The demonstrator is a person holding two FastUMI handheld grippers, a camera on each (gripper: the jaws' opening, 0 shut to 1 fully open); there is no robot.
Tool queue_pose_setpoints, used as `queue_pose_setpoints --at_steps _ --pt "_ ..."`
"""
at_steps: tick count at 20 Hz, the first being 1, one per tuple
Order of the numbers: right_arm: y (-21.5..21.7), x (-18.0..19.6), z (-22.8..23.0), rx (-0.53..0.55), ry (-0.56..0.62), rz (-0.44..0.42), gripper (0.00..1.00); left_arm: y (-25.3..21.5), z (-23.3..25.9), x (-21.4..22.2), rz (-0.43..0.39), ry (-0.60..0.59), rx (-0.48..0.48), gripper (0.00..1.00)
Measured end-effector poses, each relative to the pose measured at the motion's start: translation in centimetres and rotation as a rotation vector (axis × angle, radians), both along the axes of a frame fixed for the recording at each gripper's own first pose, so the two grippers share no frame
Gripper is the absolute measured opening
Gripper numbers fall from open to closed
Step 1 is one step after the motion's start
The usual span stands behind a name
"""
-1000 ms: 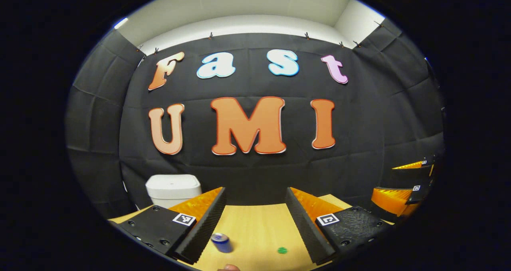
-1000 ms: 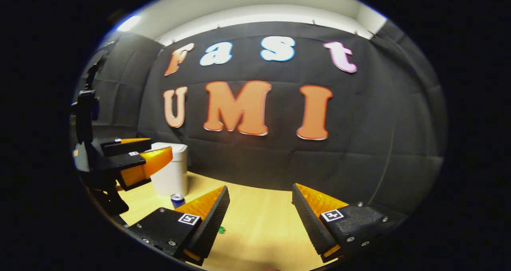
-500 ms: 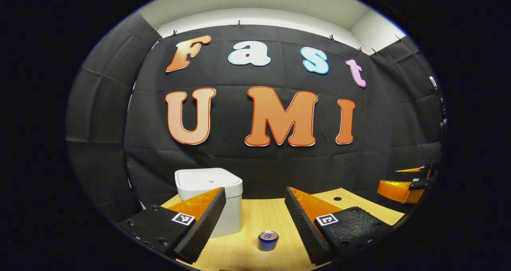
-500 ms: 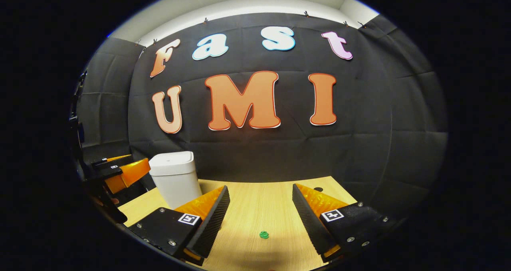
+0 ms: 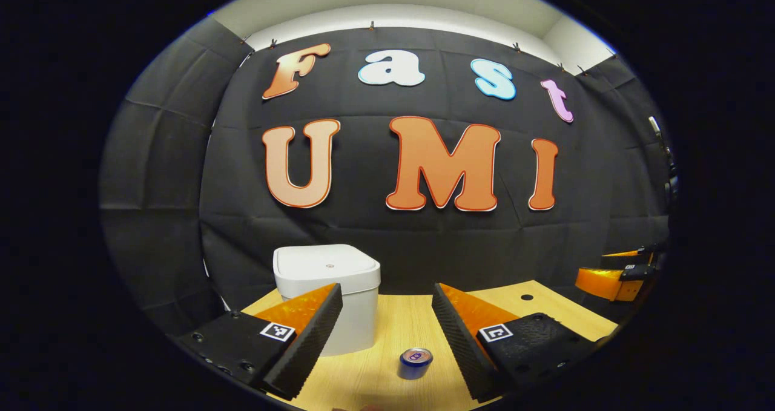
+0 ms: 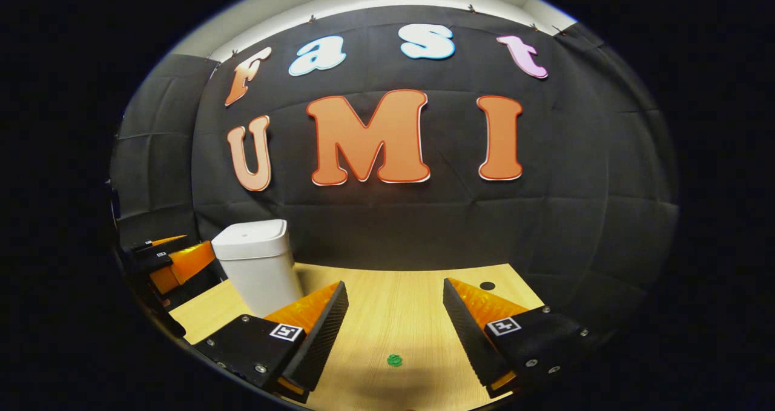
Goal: Press the lid of the desktop garbage bin to open it, pick up the crumpled paper on the desktop and throw it into the bin, then pick up the pop can on the desktop and drop it into the bin, and finally close the garbage bin lid.
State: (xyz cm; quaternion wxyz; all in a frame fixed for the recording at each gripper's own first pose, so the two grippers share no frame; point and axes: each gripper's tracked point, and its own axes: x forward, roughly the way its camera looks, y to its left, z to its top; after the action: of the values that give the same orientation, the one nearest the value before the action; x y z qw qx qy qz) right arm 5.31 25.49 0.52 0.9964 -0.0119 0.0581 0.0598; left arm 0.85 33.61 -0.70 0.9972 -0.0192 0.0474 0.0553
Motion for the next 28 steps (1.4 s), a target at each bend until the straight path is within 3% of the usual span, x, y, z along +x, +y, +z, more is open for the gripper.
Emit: queue_pose_setpoints --at_steps 2,6,13,24,26,28 --pt "0.2 1.2 -0.5 0.028 0.025 0.03 0.94 -0.1 -0.5 0.3 0.029 0.006 0.016 0.94" --pt "-0.3 2.1 -0.6 0.041 0.04 -0.001 0.95 -0.7 -1.2 2.0 -0.009 0.038 0.007 0.94" --pt "-0.2 2.6 -0.8 0.036 0.044 -0.024 0.95 3.1 -1.0 4.7 0.045 0.022 -0.028 0.94" --pt "1.3 3.6 -1.1 0.037 0.06 0.018 0.94 6.3 -0.5 5.8 0.116 0.019 0.057 0.94" --pt "1.0 3.6 -1.0 0.039 0.062 0.015 0.94 6.8 -0.4 6.0 0.125 0.025 0.049 0.9" --pt "0.7 3.8 -0.7 0.033 0.058 0.005 0.94 7.6 -0.8 6.3 0.15 0.044 0.044 0.6"
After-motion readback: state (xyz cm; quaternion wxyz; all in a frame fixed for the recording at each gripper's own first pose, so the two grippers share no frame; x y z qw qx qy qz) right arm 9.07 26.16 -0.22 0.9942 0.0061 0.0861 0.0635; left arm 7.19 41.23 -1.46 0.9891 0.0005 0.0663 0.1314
